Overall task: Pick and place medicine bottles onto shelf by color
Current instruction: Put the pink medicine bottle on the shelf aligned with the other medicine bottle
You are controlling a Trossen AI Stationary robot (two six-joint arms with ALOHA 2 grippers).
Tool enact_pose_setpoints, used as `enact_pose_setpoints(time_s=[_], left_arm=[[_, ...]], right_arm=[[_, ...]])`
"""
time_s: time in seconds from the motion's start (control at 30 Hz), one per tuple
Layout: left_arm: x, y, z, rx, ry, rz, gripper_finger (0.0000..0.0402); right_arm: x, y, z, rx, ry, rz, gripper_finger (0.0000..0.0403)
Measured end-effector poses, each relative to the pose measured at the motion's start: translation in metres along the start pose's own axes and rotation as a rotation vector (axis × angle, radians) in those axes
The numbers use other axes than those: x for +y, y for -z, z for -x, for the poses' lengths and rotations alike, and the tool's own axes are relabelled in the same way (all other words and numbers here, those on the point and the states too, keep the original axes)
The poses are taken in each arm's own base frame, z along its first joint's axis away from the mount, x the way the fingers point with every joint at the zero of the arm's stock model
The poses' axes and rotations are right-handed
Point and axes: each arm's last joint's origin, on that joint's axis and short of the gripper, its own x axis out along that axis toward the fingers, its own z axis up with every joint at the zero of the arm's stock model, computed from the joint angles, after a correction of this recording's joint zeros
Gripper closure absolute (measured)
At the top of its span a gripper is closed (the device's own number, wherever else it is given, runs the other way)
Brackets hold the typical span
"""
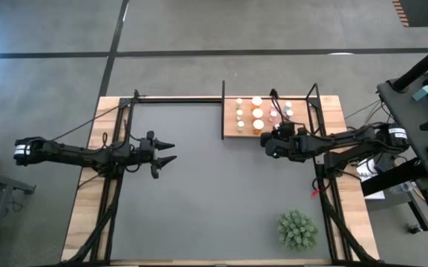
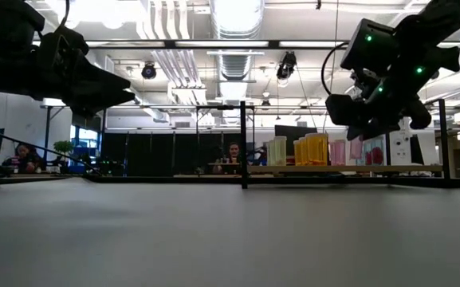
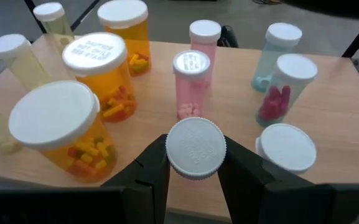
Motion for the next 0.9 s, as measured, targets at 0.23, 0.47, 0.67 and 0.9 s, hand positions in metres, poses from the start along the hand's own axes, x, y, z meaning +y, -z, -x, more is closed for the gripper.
enact_pose_setpoints(time_s=[0.23, 0.47, 0.67, 0.9], left_arm=[[0.0, 0.0004, -0.0001, 0.003, 0.0, 0.0, 0.0185], [0.0, 0.0002, 0.0001, 0.001, 0.0, -0.001, 0.0185], [0.0, 0.0001, 0.0, 0.0, 0.0, 0.0, 0.0185], [0.0, 0.0003, 0.0, 0.002, 0.0, -0.001, 0.0185]], right_arm=[[0.005, 0.0031, -0.003, 0.017, -0.022, -0.013, 0.0294], [0.0072, 0.0084, -0.0072, 0.023, -0.005, 0.01, 0.0294], [0.0073, 0.0085, -0.0074, 0.022, -0.004, 0.01, 0.0294], [0.0073, 0.0085, -0.0074, 0.023, -0.005, 0.01, 0.0294]])
